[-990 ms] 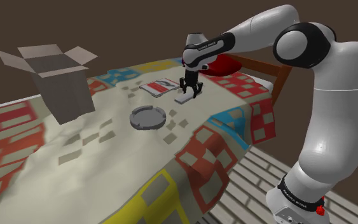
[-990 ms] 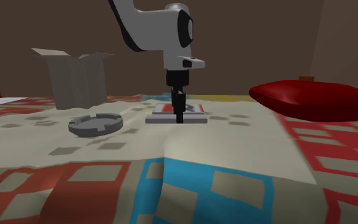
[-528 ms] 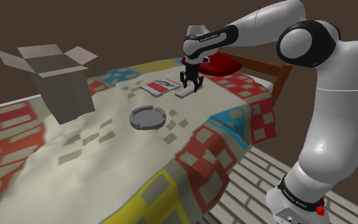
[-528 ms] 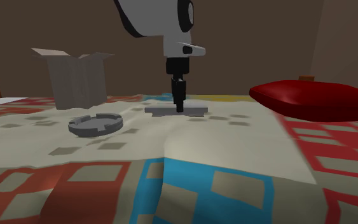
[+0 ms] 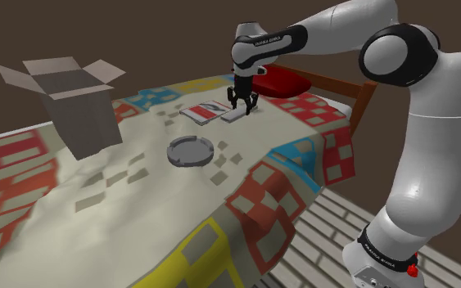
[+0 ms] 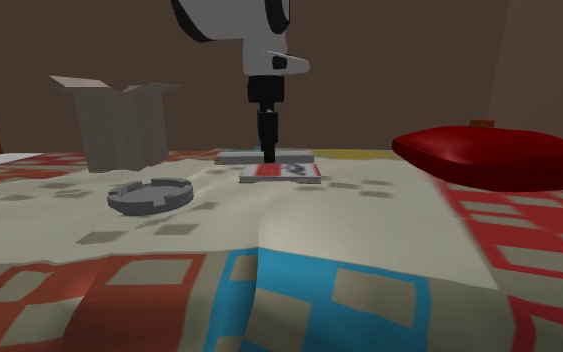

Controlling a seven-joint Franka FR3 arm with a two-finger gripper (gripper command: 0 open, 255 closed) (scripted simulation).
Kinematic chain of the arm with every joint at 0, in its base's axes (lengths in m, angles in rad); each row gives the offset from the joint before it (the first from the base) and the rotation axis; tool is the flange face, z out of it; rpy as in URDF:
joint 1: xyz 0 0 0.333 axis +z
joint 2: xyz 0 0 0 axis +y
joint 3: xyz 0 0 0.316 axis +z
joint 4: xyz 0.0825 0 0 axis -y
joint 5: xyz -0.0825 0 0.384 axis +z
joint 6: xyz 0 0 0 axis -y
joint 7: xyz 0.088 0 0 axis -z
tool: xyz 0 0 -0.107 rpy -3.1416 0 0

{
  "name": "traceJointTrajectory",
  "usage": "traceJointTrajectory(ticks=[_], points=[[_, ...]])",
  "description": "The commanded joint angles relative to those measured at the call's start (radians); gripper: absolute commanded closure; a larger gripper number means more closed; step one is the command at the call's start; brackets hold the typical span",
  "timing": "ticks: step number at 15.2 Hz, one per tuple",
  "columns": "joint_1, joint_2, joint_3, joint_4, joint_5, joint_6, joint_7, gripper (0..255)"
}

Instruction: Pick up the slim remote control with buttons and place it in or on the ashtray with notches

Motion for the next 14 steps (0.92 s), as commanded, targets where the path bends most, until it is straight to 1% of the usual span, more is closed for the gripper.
traceJointTrajectory(ticks=[1,8,14], points=[[0.026,-0.013,0.012,-0.015,-0.003,0.001,0.039,255],[0.127,-0.002,0.058,0.004,-0.018,-0.011,0.189,255],[0.220,0.044,0.093,0.073,-0.037,-0.039,0.315,255]])
